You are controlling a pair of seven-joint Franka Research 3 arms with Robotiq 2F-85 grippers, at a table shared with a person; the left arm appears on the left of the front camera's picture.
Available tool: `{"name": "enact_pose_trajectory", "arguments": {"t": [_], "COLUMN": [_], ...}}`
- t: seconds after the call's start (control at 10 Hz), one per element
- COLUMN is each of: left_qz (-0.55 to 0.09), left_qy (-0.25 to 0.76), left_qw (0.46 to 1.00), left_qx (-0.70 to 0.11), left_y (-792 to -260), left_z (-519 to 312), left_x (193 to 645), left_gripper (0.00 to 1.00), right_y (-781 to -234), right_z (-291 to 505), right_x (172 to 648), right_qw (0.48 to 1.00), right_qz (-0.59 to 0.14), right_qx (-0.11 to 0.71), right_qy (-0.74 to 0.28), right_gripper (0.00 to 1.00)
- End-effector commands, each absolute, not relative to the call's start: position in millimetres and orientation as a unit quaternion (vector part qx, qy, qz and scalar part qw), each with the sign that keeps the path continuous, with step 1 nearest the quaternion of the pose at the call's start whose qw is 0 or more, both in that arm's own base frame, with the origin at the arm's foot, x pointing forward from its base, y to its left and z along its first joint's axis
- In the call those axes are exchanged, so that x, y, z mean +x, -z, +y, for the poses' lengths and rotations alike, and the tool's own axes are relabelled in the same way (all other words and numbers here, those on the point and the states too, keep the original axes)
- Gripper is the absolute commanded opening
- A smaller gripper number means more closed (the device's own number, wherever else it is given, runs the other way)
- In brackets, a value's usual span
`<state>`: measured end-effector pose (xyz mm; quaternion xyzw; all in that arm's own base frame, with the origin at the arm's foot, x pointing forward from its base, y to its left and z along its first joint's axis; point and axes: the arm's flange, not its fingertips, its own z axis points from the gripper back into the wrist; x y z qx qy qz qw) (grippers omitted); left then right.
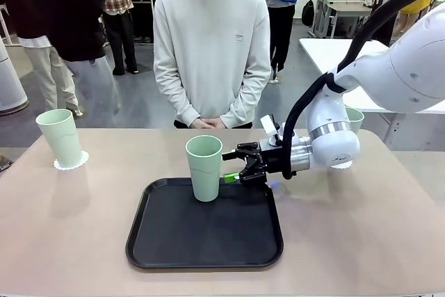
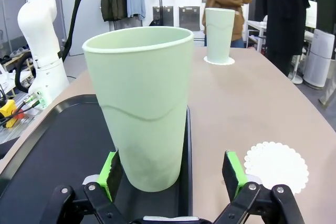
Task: Place coasters on the table and set cups on them.
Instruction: Take one Reusable plastic cup from the Flat Tray and place it on a coaster set by the human.
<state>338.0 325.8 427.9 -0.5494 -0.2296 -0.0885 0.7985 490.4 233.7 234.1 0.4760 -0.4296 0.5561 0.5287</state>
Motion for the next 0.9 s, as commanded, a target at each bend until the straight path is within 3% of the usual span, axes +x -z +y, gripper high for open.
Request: {"name": "enact_pose_trajectory", "arguments": {"t": [0.0, 0.8], "left_qz": [-0.231, -0.231], "left_qy": [0.090, 0.090], "left_qw": [0.796, 0.796], "left_qx": [-0.552, -0.552], "left_y": [-430.6, -430.6], "left_z": [326.4, 326.4], "left_x": [336.2, 336.2], "left_gripper": [1.00, 1.00], "right_y": [-225.5, -226.0], "right_z": [245.0, 252.1], "right_x": [498.5, 491.0], "right_qw": [0.528, 0.521], "right_qz": [-0.450, -0.413], "right_qx": [0.464, 0.494], "right_qy": [-0.551, -0.560], "right_gripper": [1.00, 1.00]}}
